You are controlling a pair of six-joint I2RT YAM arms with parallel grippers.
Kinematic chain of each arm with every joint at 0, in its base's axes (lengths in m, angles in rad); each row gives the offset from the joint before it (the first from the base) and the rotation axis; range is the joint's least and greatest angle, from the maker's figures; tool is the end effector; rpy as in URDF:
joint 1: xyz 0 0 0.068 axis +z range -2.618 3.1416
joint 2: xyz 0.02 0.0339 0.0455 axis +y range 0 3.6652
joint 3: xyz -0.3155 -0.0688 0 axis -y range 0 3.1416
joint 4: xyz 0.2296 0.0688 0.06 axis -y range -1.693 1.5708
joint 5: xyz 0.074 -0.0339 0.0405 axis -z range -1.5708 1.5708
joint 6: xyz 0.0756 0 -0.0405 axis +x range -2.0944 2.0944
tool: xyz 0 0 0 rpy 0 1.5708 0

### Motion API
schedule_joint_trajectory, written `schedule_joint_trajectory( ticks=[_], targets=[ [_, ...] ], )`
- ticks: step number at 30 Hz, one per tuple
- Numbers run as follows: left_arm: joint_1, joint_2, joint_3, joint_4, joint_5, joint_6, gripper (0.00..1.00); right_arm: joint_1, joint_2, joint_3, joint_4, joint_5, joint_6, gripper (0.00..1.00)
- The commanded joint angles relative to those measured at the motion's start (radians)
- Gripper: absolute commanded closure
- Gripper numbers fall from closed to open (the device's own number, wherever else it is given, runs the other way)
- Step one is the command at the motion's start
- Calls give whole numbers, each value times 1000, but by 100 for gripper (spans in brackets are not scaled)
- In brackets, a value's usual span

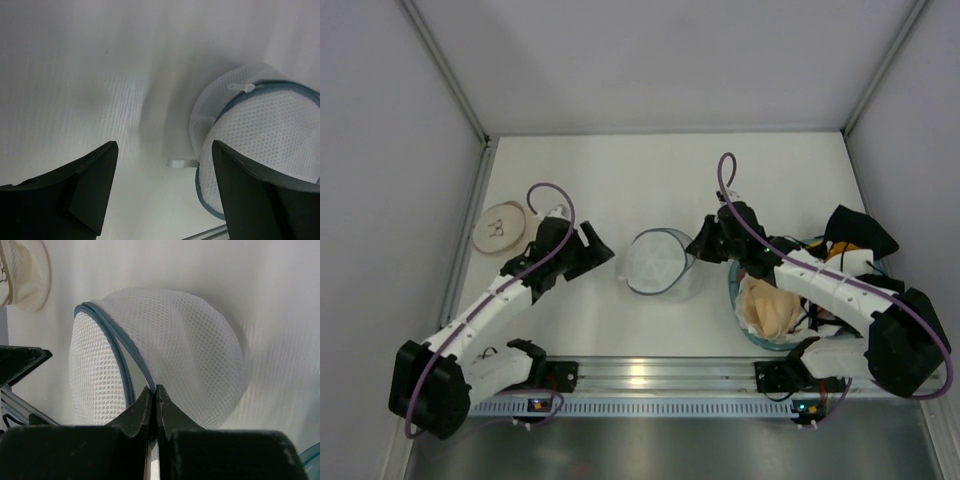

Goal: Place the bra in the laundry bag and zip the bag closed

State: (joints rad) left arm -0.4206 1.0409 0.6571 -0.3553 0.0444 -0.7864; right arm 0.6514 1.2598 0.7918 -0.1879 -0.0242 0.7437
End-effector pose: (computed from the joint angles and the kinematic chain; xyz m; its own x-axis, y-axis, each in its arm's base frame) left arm 0.1870 -0.0873 0.2547 -0.7443 -0.4417 -0.5009 -0.1259 0.8294 -0.5442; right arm 0.2168 0.1676 0.2726 -0.7776 0.2582 -0.5733 -0.1290 0.8269 0.5474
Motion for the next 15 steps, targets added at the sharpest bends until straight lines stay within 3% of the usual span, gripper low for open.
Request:
schedule_joint_trajectory(
  ticks=[1, 5, 15],
  targets=[
    [51, -16, -121, 174, 21, -300, 19, -13, -14, 7, 22, 13, -7, 100],
    [52, -58, -195, 300, 45, -476, 18, -13, -16, 7, 5, 47, -10, 100],
    [28, -39, -258, 326, 63, -880, 14, -15, -10, 27, -18, 64, 2, 100]
  ],
)
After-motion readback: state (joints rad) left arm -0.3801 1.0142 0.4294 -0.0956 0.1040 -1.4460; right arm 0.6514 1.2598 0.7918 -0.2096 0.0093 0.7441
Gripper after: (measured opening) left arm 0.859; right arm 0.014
